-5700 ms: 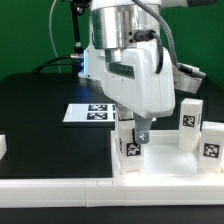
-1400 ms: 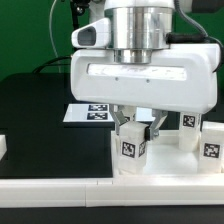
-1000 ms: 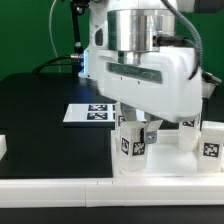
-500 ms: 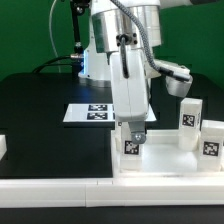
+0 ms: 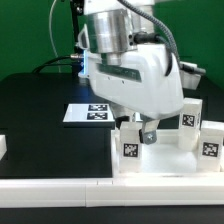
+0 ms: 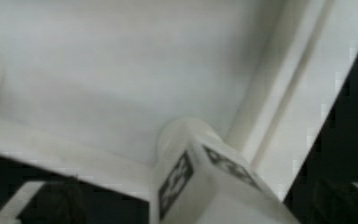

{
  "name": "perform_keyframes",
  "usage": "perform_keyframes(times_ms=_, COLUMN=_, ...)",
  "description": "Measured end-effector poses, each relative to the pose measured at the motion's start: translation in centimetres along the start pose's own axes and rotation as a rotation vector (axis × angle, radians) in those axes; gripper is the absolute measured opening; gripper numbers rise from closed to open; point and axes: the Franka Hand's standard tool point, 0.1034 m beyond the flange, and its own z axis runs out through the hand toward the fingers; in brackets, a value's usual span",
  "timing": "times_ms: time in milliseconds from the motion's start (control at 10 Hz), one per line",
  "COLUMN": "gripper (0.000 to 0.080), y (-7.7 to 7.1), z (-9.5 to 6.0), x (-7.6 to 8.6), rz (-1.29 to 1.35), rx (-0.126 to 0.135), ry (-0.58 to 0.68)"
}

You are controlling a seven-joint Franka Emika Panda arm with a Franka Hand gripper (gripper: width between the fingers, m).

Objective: Assemble square table

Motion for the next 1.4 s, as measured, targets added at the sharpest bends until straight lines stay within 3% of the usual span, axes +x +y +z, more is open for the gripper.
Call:
perform_keyframes(times_ms=300, gripper=0.0649, y=0.2, z=0.0, x=0.3, rz=-0.224, rx=-0.009, ry=0.008)
perform_keyframes(times_ms=500, gripper=0.0649, y=-0.1, z=0.4, x=-0.6, rz=-0.537, rx=-0.045, ry=0.014)
perform_keyframes(times_ms=700, gripper=0.0649, y=-0.5, z=0.6, x=-1.2, rz=-0.539, rx=-0.045, ry=0.016)
perform_keyframes(times_ms=900, gripper=0.0425, y=-0.5, z=0.6, x=-1.1, rz=-0.456, rx=-0.044, ry=0.018)
perform_keyframes(times_ms=1000, gripper=0.0425, y=-0.5, z=0.6, x=-1.1, rz=-0.384, rx=-0.044, ry=0.020)
perform_keyframes(times_ms=1100, gripper=0.0284, y=-0.3, z=0.7, x=-1.0, rz=-0.346, rx=-0.046, ry=0.020)
perform_keyframes(times_ms=1400, gripper=0.0284, y=-0.7, z=0.7, x=-1.7, rz=0.020, rx=-0.041, ry=0.029)
